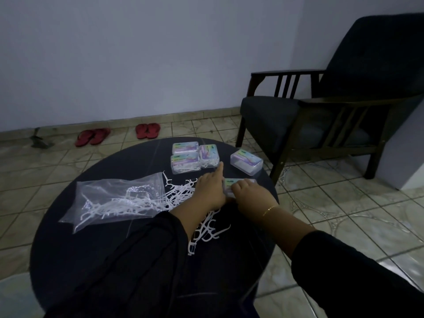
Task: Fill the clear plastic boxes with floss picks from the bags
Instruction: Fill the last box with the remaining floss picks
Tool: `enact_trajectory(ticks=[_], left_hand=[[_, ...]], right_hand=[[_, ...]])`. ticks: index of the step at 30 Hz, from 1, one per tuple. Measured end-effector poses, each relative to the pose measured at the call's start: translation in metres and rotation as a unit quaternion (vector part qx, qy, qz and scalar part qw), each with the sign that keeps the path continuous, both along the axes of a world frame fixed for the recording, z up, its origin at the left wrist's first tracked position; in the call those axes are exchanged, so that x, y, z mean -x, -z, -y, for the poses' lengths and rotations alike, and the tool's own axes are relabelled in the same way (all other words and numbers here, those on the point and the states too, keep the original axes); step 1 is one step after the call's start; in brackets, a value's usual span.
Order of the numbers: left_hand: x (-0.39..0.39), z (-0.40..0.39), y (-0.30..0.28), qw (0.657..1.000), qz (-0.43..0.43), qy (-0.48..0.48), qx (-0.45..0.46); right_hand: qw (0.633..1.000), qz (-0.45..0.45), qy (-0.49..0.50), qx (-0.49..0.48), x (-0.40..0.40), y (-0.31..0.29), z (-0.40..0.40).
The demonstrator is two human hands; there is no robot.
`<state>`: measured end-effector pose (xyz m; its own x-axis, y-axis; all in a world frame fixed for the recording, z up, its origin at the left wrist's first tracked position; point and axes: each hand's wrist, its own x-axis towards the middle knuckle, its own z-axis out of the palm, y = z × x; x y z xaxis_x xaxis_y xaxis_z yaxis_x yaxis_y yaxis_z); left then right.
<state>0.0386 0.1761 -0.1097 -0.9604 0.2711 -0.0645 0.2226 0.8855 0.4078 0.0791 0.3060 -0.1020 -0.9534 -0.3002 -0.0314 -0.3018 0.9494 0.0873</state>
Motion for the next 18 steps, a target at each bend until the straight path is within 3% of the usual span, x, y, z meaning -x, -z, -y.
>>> enact_trajectory(ticks=[14,18], left_hand=[[0.006,0.000,0.010,0.996,0.053,-0.059,-0.048],[0.005,0.001,0.015,0.996,0.050,-0.059,-0.040]], right_hand=[[0.997,-0.010,-0.038,-0.069,0.004,0.000,-0.003],[1.000,-0.001,-0.007,0.000,0.006,-0.014,-0.002]])
